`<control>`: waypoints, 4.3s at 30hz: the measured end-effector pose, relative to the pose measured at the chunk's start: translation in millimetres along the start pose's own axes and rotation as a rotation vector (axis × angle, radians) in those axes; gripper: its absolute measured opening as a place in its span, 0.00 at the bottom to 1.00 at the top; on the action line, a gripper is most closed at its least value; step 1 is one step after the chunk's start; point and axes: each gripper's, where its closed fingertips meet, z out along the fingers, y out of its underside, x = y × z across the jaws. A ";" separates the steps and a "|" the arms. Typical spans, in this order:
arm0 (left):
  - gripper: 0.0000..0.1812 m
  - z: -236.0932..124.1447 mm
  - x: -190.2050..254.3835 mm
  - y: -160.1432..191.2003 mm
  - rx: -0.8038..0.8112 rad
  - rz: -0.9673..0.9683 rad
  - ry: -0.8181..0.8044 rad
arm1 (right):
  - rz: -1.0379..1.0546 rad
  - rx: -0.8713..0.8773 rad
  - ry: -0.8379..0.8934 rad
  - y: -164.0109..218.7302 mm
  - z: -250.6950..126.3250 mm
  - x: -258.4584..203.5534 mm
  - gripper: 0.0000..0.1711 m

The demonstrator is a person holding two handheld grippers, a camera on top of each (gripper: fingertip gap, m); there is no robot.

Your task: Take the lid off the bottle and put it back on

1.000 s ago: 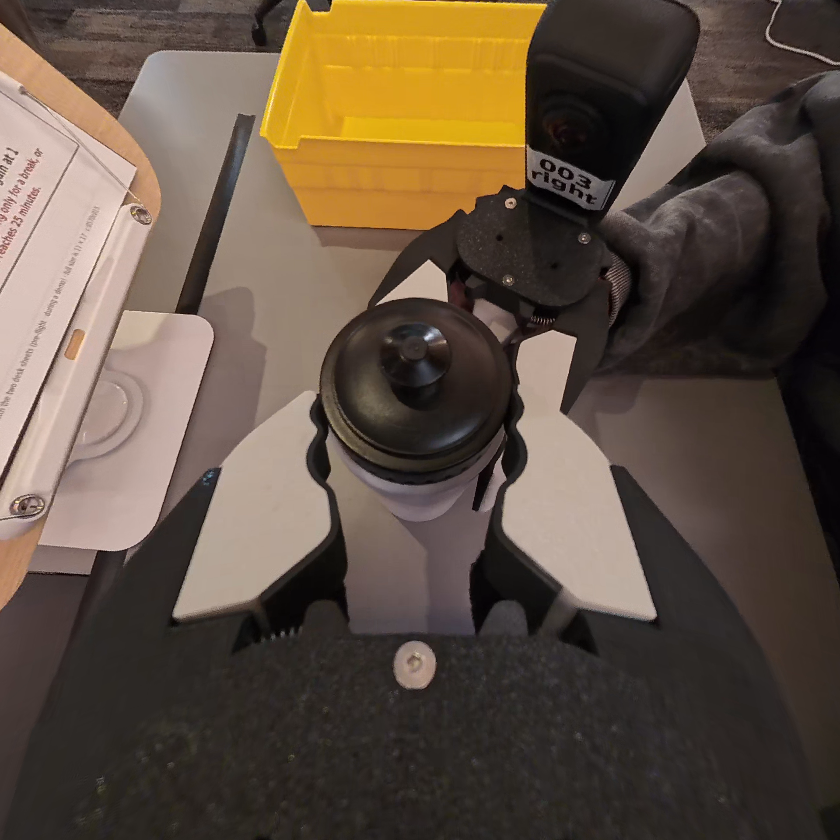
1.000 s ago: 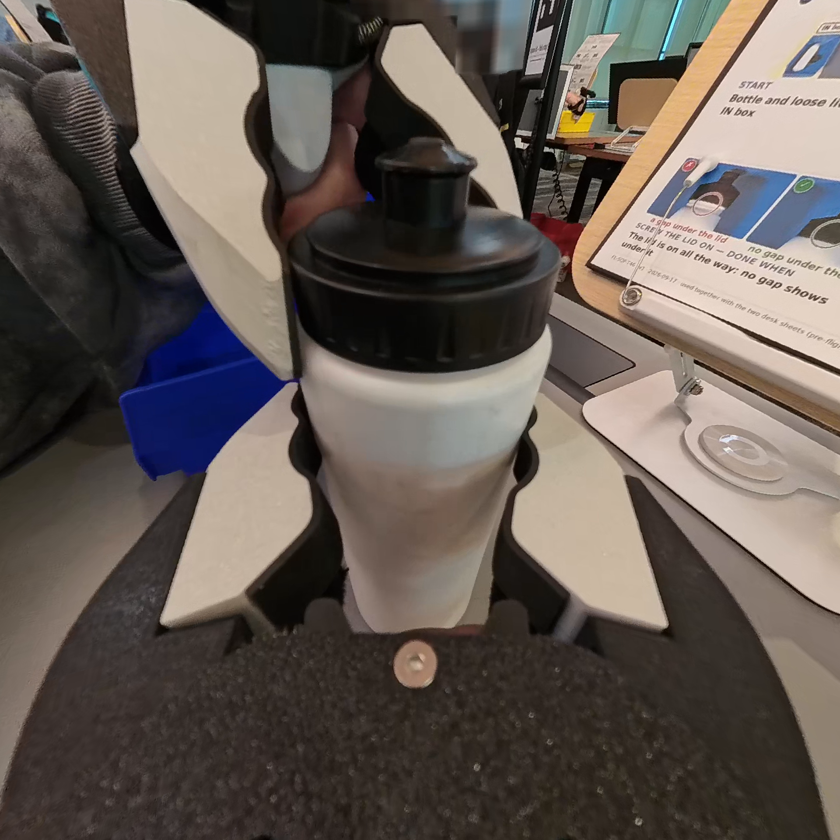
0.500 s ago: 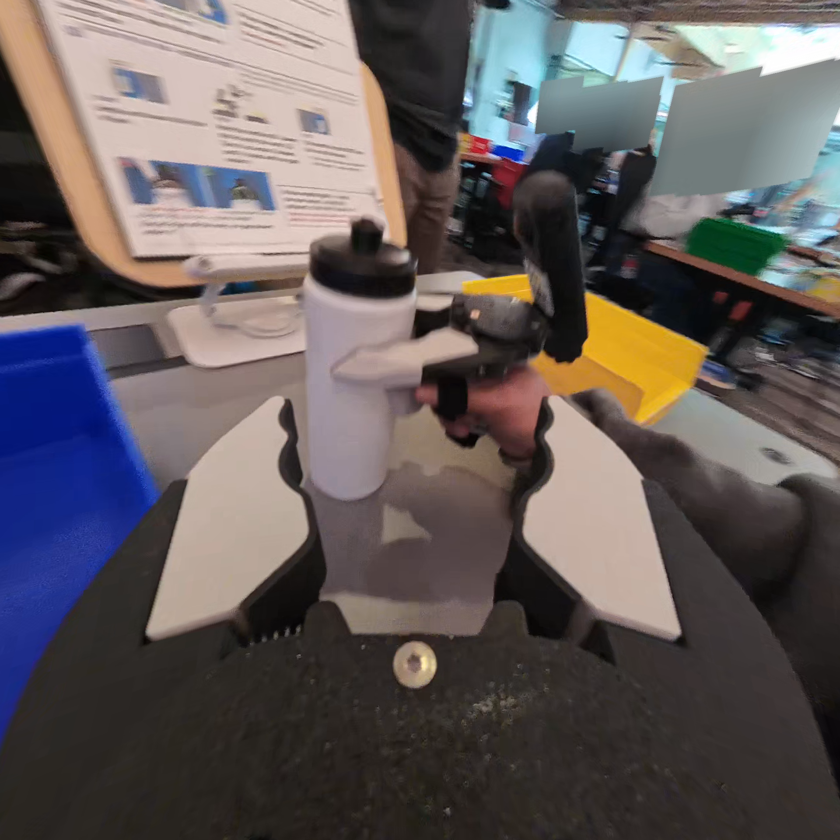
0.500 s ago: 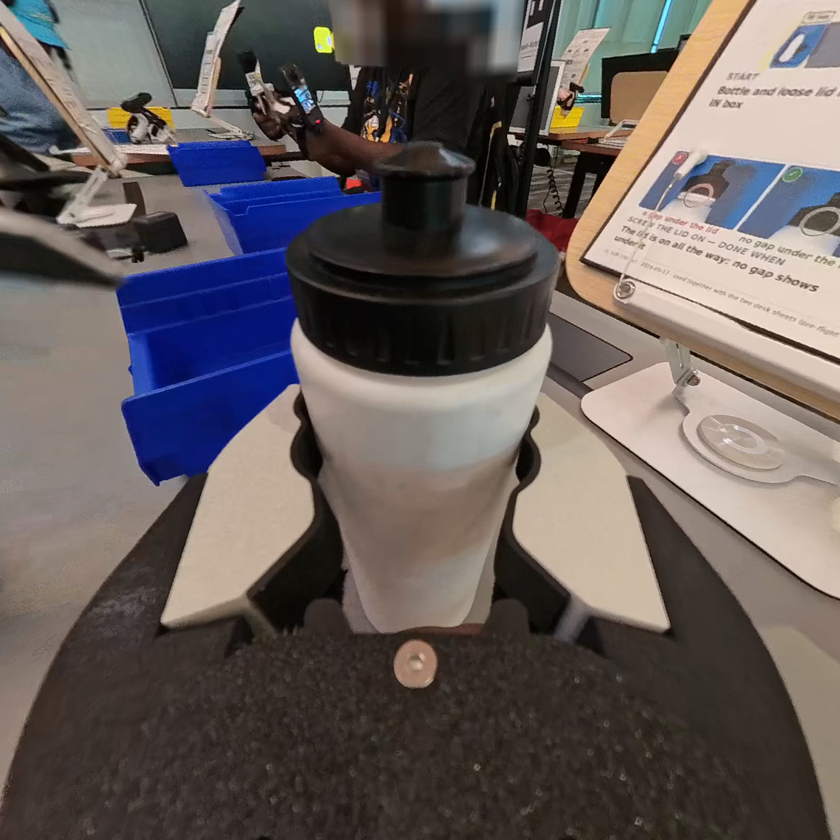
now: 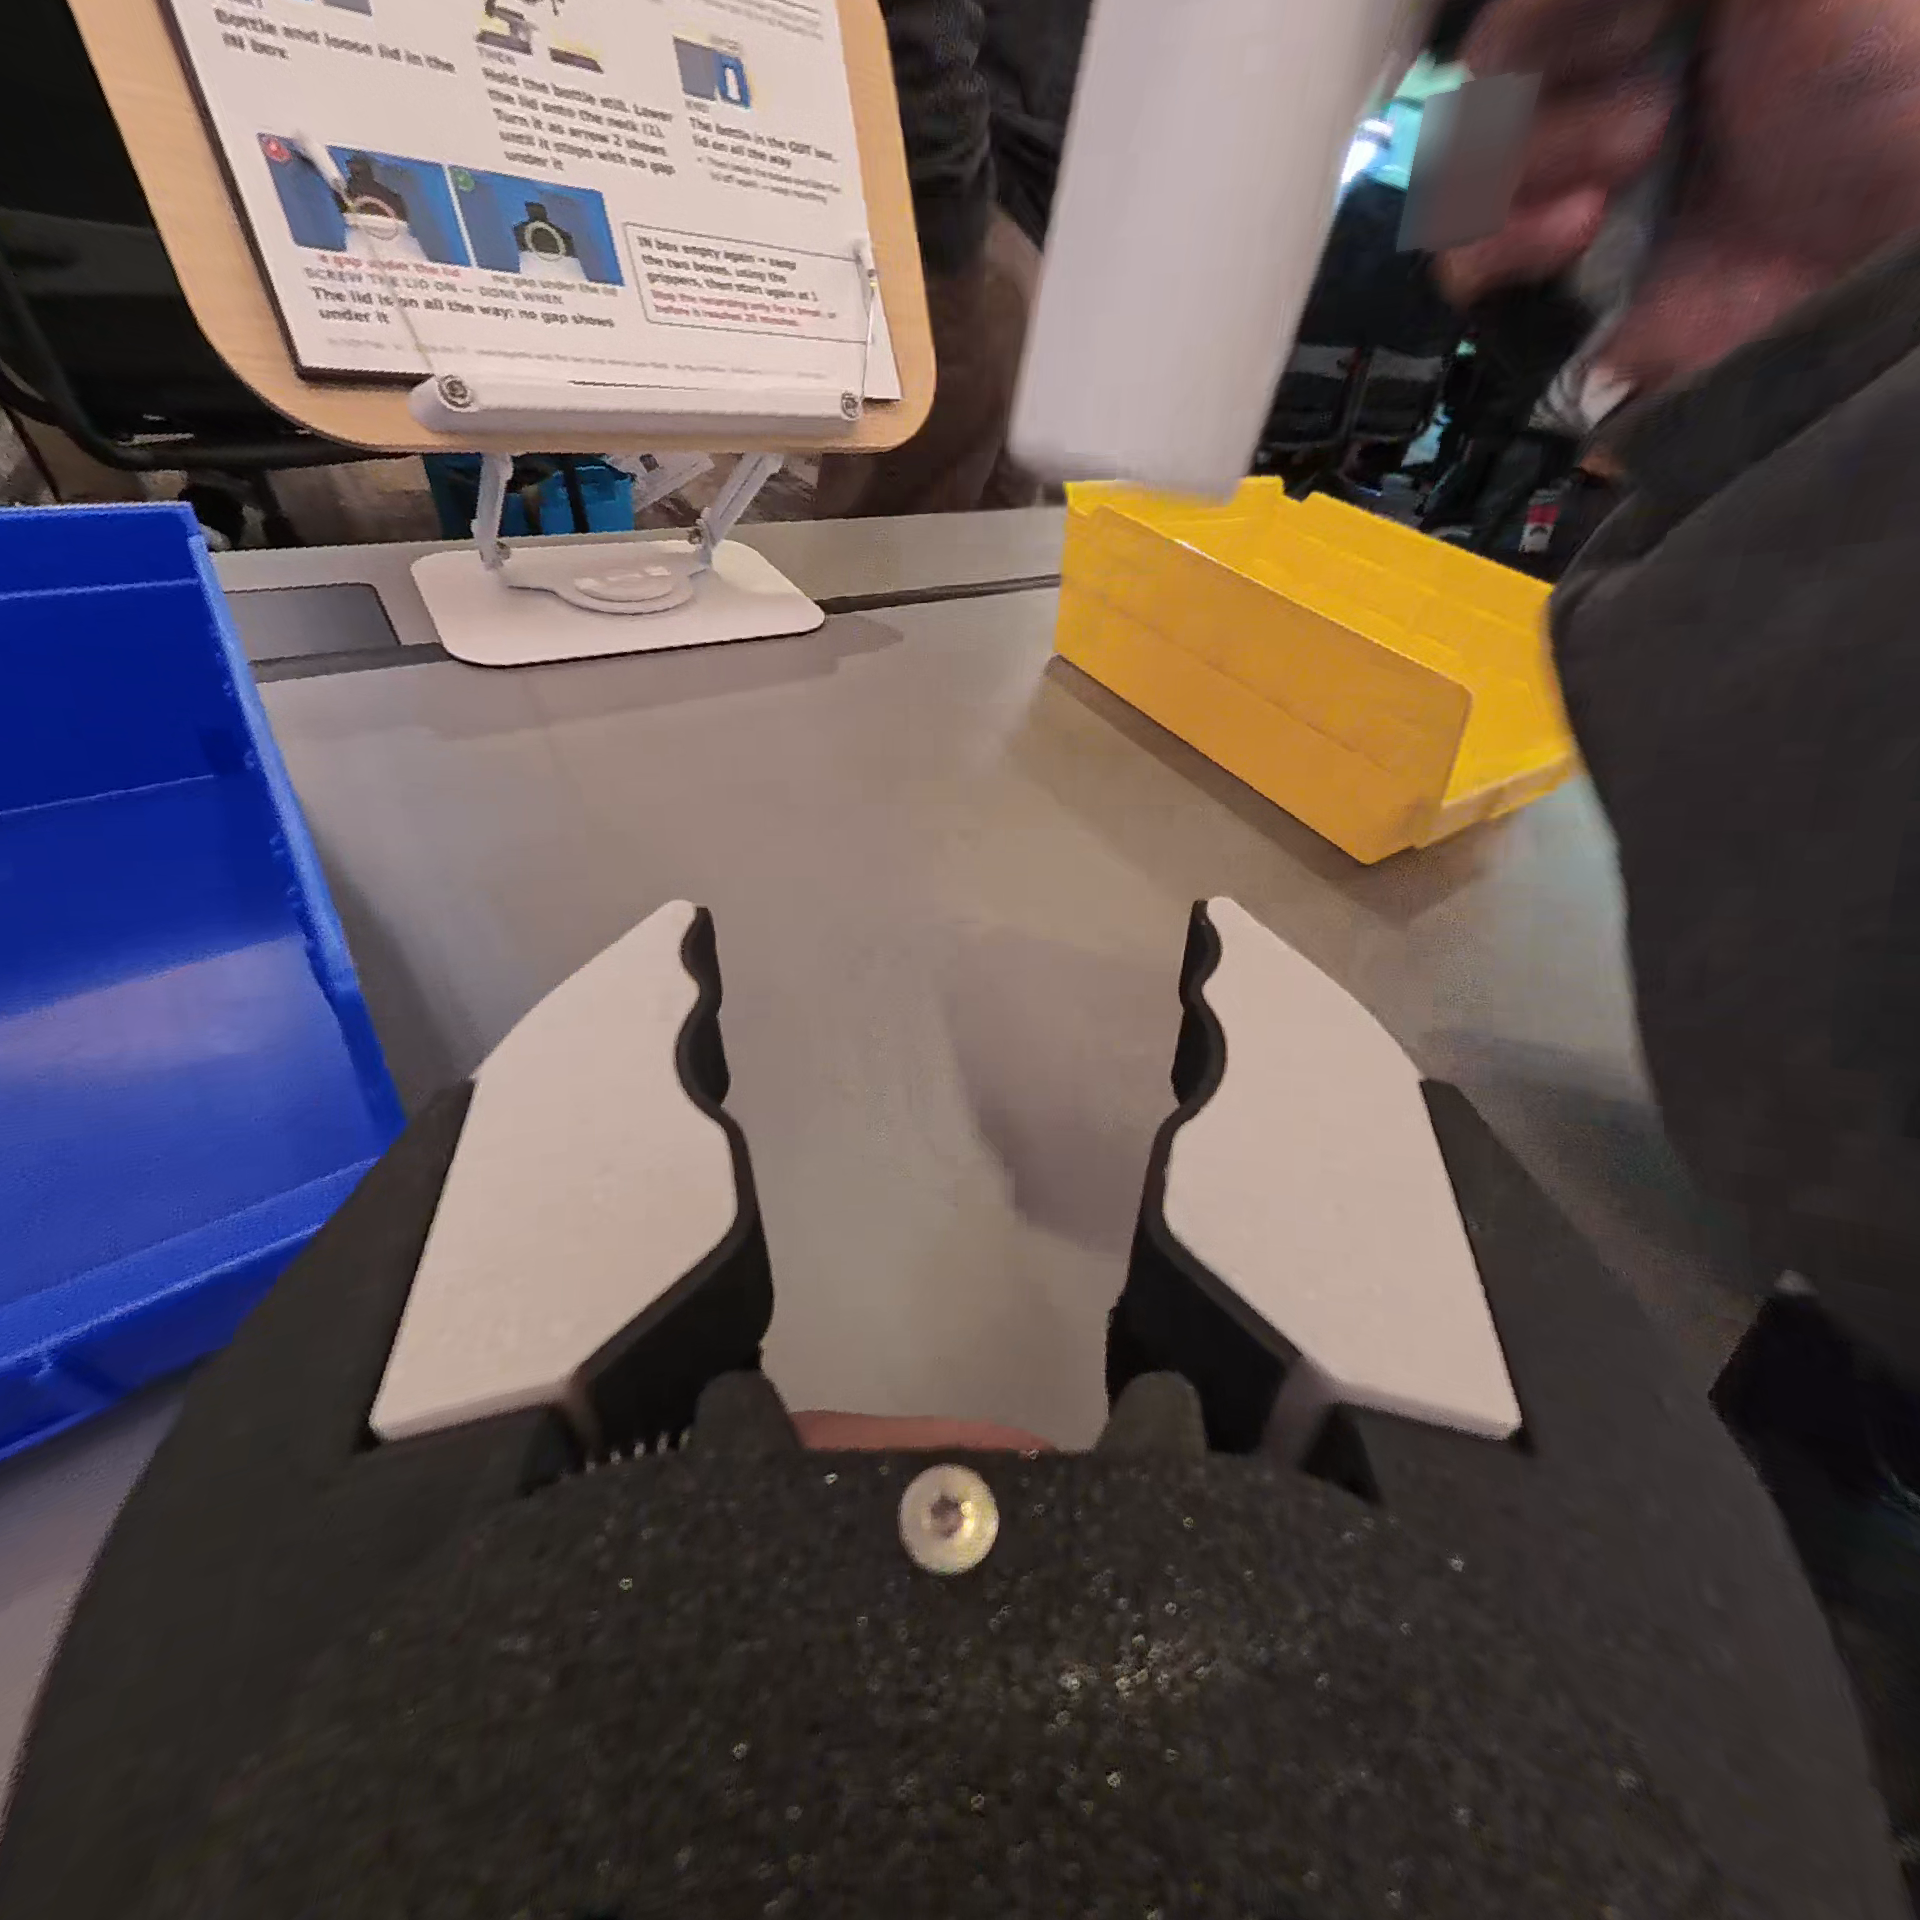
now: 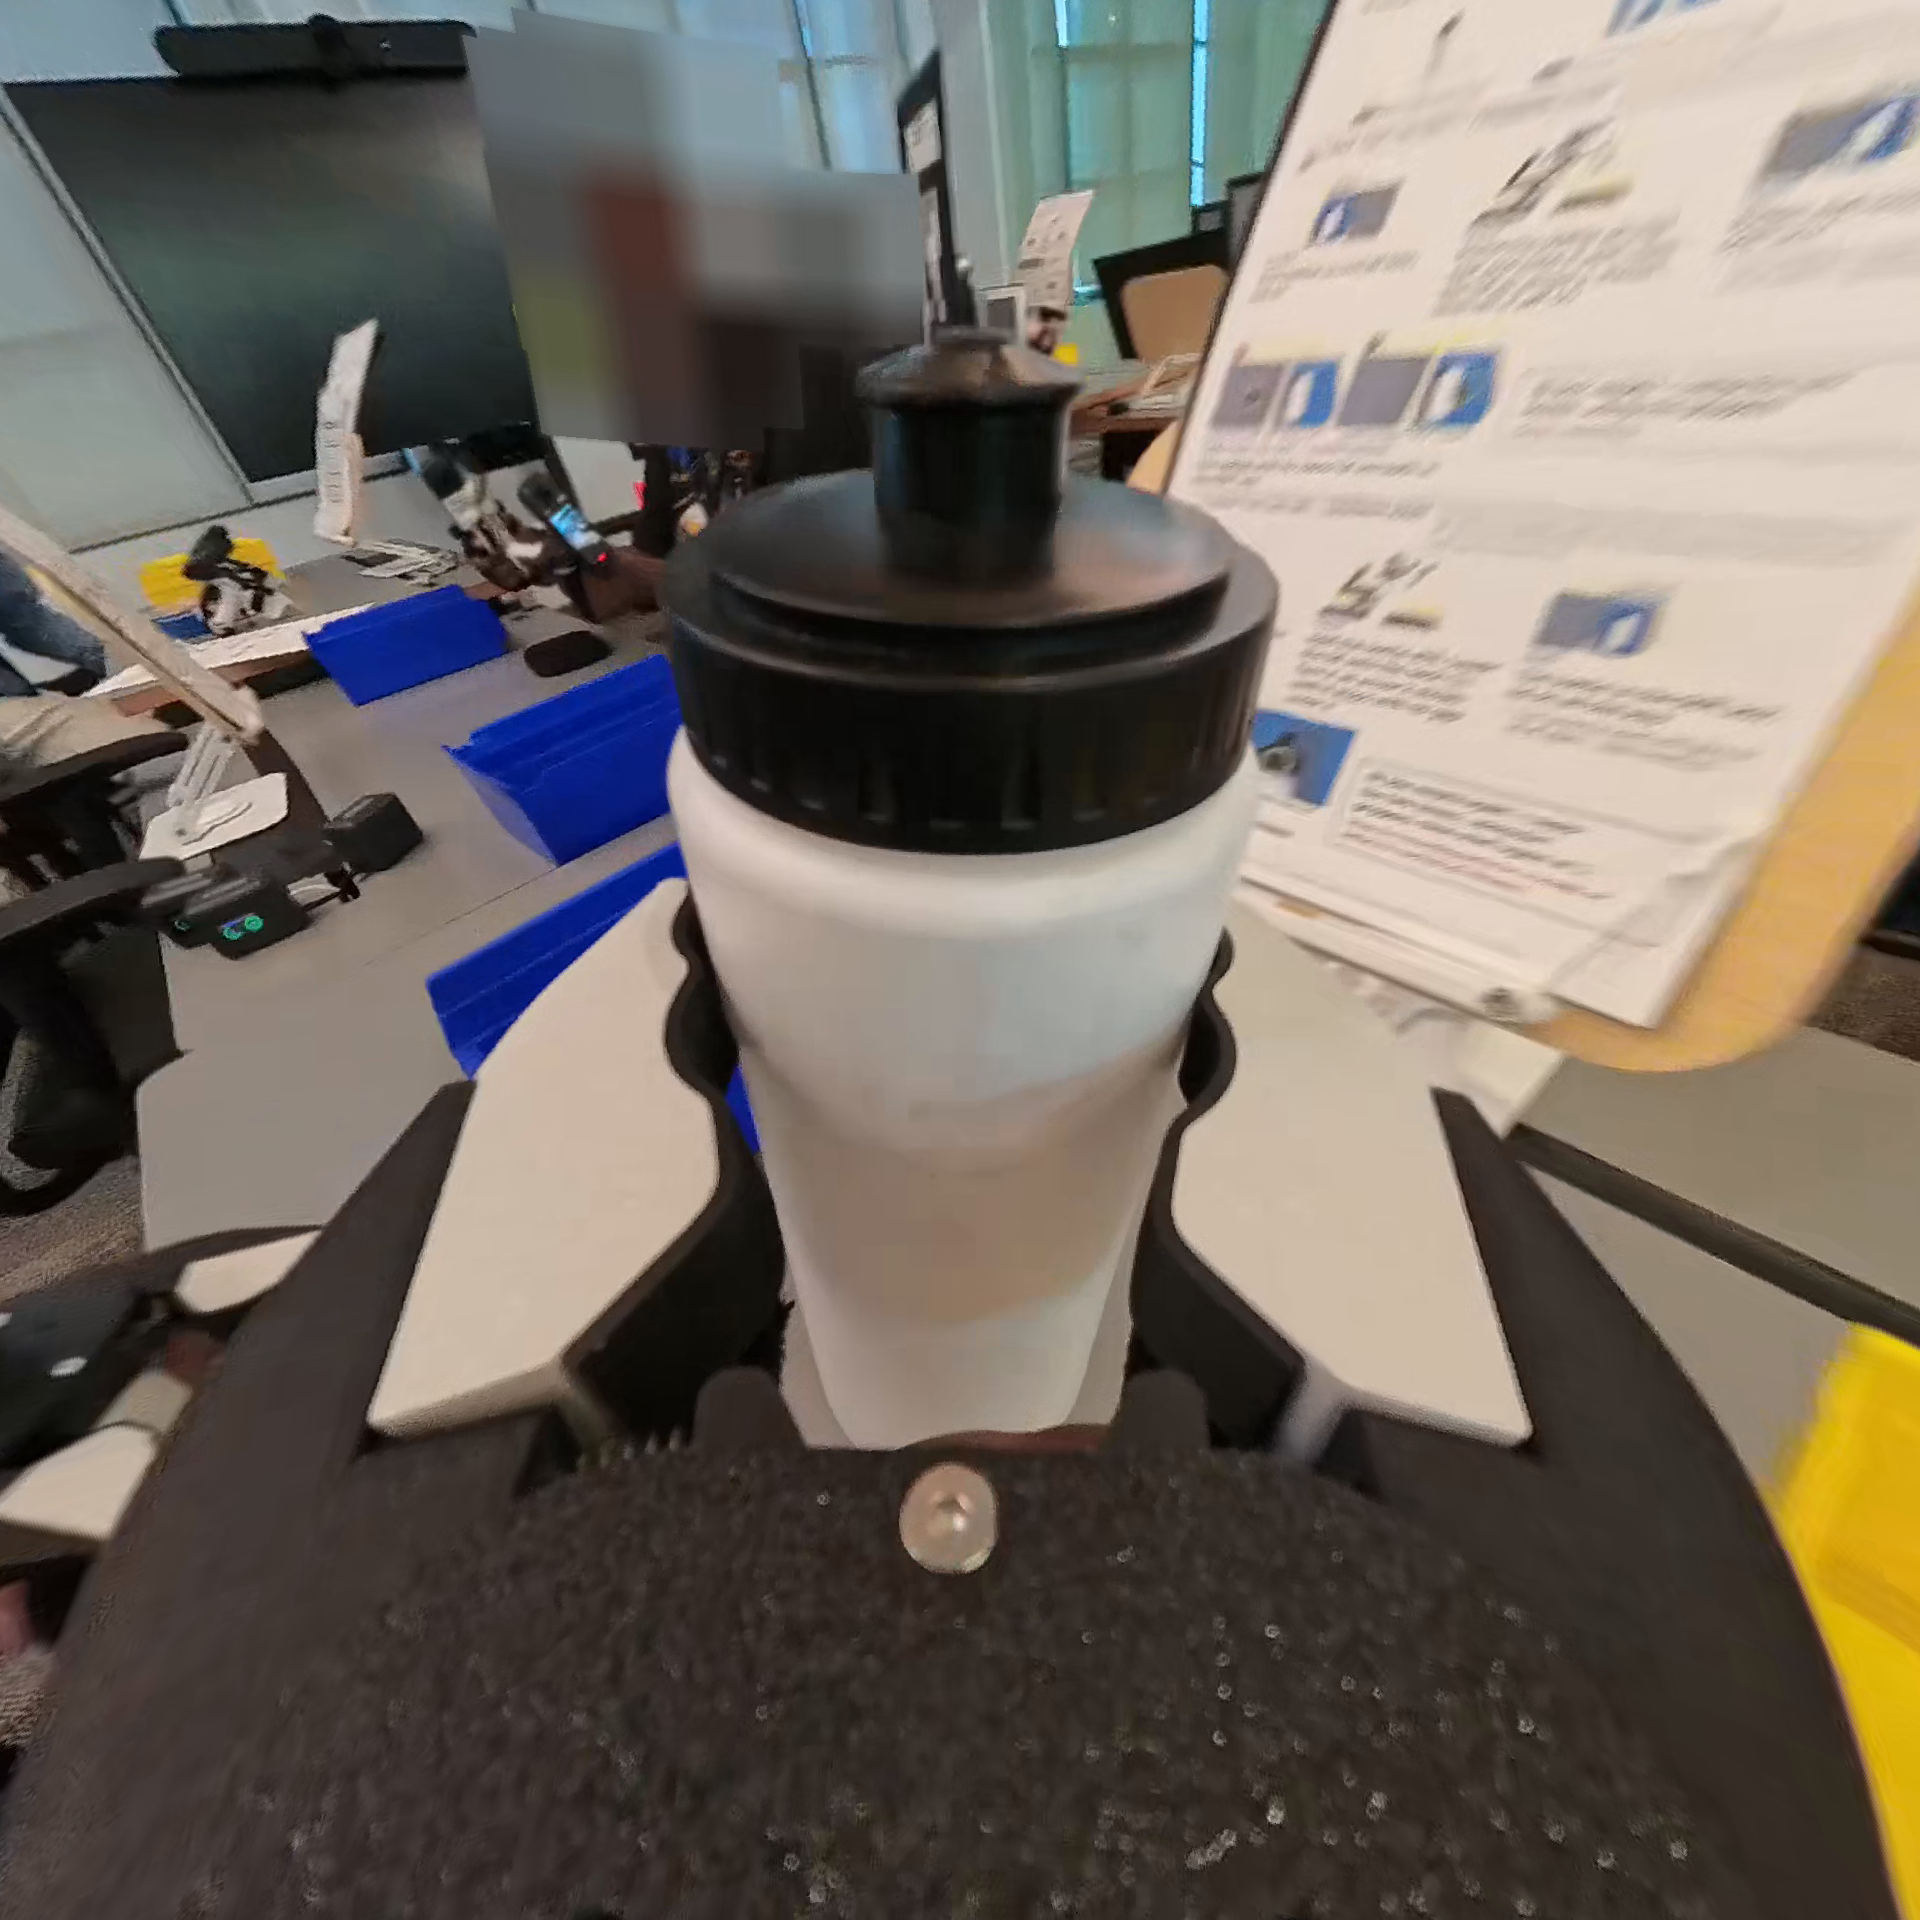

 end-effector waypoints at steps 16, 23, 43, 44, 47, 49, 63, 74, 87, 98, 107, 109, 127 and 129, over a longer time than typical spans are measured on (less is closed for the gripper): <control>0.45 0.1 22.5 4.4 -0.077 0.018 0.091 | 0.442 -0.782 0.439 103.4 -148.0 215.9 0.51; 0.45 1.8 2.4 12.3 -0.115 0.021 0.035 | 0.595 -1.008 0.465 226.4 -117.1 251.9 0.51; 0.43 -105.3 -83.5 10.4 -0.074 -0.089 -0.346 | -0.070 -0.229 0.521 113.1 -185.9 118.0 0.46; 0.43 -111.4 -86.3 15.8 -0.084 -0.077 -0.369 | -0.065 -0.189 0.517 128.1 -193.3 102.8 0.45; 0.43 -117.9 -94.7 27.0 -0.089 -0.091 -0.404 | -0.024 -0.172 0.583 183.0 -217.5 82.0 0.45; 0.41 -115.0 -101.8 35.2 -0.084 -0.102 -0.414 | -0.010 -0.147 0.641 209.5 -235.7 80.7 0.44; 0.39 -106.1 -112.9 51.2 -0.168 0.023 -0.477 | 0.012 -0.158 0.641 234.8 -245.0 86.6 0.42; 0.39 -97.4 -105.2 56.1 -0.185 -0.059 -0.402 | 0.018 -0.157 0.450 231.7 -185.6 46.6 0.48; 0.39 -69.4 -64.3 45.5 -0.164 0.016 -0.265 | 0.066 -0.253 0.378 238.5 -88.4 37.5 0.58; 0.45 121.9 90.1 20.9 -0.239 0.127 0.048 | -0.121 0.029 0.673 164.5 -184.5 47.3 0.40; 0.18 239.4 124.8 33.4 -0.320 0.064 0.041 | 0.163 -0.155 1.010 239.9 -242.0 132.0 0.40; 0.03 241.9 115.5 34.7 -0.327 0.073 -0.015 | 0.195 -0.182 1.018 249.0 -237.0 138.5 0.27; 0.03 69.5 -55.4 14.7 -0.258 0.028 -0.387 | 0.077 -0.205 0.759 220.0 -61.7 32.5 0.02; 0.03 58.6 -74.3 28.1 -0.276 0.008 -0.421 | 0.076 -0.228 0.729 232.2 -38.8 21.6 0.02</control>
